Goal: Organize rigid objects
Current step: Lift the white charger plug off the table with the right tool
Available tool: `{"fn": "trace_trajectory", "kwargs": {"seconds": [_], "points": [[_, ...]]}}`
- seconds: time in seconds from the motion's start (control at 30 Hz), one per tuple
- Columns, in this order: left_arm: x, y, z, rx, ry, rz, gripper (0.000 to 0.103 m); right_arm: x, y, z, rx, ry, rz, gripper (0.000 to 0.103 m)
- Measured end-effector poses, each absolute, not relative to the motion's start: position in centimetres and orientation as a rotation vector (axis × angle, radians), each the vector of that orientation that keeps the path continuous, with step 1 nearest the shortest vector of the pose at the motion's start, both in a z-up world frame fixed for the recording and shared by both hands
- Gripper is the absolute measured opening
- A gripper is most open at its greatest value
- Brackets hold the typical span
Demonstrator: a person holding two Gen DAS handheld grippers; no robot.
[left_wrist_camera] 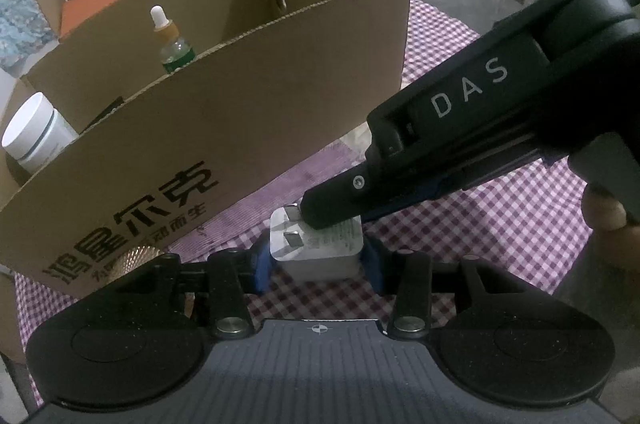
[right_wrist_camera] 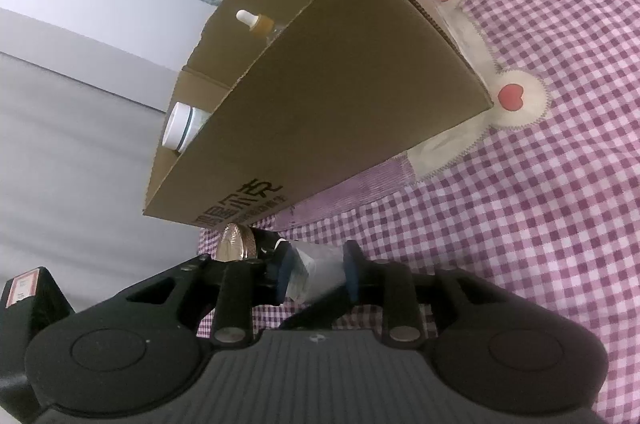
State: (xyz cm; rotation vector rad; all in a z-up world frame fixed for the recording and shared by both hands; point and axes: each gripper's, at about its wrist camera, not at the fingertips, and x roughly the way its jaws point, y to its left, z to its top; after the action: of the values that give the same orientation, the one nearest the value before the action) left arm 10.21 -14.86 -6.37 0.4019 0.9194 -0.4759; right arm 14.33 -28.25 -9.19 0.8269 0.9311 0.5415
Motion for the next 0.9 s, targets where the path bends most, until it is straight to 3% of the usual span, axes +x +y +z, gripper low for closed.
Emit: {"fn": "trace_trajectory", "kwargs": {"seconds": [0.9], "points": [[9.8, -15.4, -6.1, 0.408, 0.927, -0.431, 0.044, 13.7, -30.1, -10.3, 0.864, 0.939, 0.586, 0.033]]}}
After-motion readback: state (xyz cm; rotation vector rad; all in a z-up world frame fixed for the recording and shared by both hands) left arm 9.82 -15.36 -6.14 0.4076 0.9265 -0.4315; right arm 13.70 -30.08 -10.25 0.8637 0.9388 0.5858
